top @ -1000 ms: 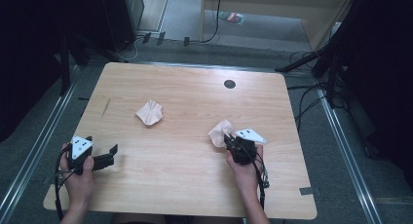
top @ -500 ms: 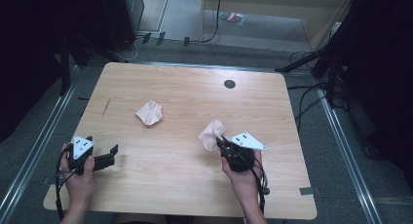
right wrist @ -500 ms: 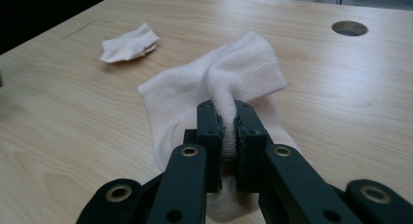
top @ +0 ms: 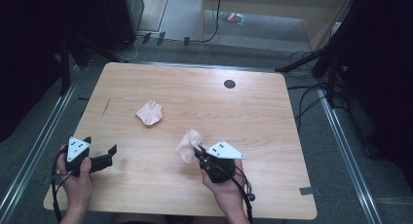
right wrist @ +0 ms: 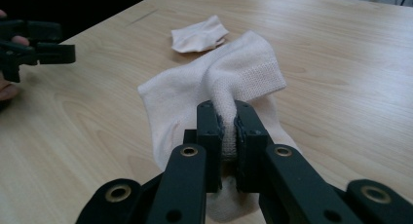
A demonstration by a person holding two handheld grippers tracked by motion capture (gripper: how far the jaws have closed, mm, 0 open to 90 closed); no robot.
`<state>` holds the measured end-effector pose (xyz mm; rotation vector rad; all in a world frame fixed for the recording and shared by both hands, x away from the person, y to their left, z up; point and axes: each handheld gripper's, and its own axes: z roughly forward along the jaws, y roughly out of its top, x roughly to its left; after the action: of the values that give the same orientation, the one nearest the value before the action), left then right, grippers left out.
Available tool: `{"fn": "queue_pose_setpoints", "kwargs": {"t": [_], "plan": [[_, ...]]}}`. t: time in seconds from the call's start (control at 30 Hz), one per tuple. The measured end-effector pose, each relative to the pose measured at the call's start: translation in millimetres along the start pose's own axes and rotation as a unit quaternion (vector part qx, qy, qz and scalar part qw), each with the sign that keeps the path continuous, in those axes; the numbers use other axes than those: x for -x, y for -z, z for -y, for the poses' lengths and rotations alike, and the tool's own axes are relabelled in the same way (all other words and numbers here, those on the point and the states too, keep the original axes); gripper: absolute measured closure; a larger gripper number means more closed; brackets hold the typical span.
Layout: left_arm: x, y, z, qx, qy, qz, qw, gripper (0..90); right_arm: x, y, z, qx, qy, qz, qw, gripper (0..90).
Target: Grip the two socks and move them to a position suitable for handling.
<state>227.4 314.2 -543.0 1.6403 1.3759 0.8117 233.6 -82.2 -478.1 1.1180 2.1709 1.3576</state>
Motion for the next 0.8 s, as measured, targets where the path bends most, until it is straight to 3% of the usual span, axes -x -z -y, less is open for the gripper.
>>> {"fn": "queue_pose_setpoints", "kwargs": {"t": [0.1,0.17,0.37,0.5,0.6,0.73,0.8], "plan": [[6.4,5.1,-0.6,0.003,-0.007,0.0,1.0,5.7,-6.3,1.4,1.6,0.0,0.006,-0.007,1.0,84.6],[17.6,13.2,-2.5,0.012,-0.014,0.005,0.9998,5.7,-13.6,2.1,4.5,-0.002,0.009,-0.021,0.9997,84.6],[36.7,14.0,-5.6,0.021,-0.016,0.041,0.9988,5.7,-23.0,-8.9,11.0,-0.022,0.038,-0.034,0.9985,84.5],[49.9,8.8,-7.4,0.016,-0.023,0.07,0.9972,5.7,-23.2,-18.7,17.1,-0.037,0.041,-0.04,0.9977,84.4],[57.9,11.5,-13.0,0.025,-0.029,0.089,0.9953,5.7,-20.8,-27.1,24.4,-0.053,0.057,-0.04,0.9961,84.4],[63.1,13.8,-17.4,0.03,-0.028,0.104,0.9937,5.7,-15.8,-34.5,29.5,-0.062,0.061,-0.04,0.9955,84.1],[65.2,14.3,-18.6,0.031,-0.025,0.106,0.9936,5.7,-12.9,-36.9,31.8,-0.057,0.069,-0.05,0.9947,77.3]]}}
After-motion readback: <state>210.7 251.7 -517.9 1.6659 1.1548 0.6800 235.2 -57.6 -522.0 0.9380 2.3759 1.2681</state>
